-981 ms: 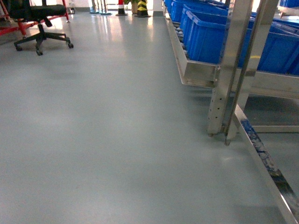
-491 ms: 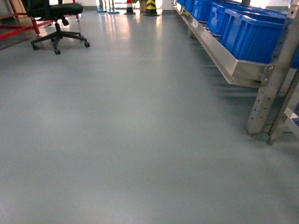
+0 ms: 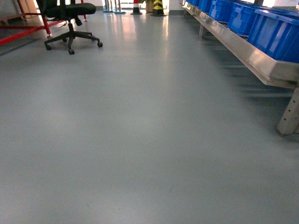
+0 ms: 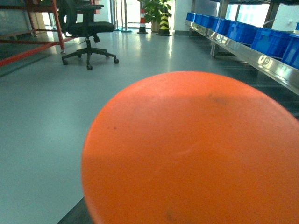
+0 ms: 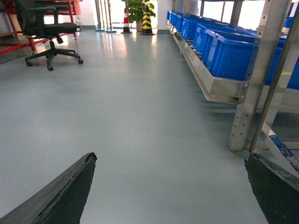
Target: Pick capacitor and pack into box
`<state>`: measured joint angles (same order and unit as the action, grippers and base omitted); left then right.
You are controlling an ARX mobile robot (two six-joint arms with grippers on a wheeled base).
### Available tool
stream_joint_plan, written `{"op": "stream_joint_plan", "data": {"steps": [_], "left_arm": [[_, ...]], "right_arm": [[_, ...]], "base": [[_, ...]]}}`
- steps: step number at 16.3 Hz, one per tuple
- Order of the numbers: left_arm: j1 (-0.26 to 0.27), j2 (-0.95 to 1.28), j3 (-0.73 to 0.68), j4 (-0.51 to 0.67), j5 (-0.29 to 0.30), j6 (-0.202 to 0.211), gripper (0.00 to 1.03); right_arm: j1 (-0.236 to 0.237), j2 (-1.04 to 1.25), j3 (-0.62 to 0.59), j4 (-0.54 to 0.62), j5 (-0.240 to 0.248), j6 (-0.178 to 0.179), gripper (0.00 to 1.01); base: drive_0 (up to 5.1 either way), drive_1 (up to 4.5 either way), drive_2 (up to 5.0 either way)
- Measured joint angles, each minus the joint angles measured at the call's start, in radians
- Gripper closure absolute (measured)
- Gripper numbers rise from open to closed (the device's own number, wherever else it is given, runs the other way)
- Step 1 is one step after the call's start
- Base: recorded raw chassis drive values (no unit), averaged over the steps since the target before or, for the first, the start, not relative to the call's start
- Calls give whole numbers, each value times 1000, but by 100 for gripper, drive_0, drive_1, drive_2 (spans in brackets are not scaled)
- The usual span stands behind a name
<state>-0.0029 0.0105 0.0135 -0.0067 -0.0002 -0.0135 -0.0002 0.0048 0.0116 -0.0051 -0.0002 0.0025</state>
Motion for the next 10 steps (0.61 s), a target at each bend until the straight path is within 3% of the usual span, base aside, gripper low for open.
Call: {"op": "stream_joint_plan", "data": {"steps": [10], "left_arm": [[0, 0, 0, 1, 0, 0, 59]], "right_arm": [[0, 0, 0, 2, 1, 0, 3]], "base": [[-498, 243, 243]]}}
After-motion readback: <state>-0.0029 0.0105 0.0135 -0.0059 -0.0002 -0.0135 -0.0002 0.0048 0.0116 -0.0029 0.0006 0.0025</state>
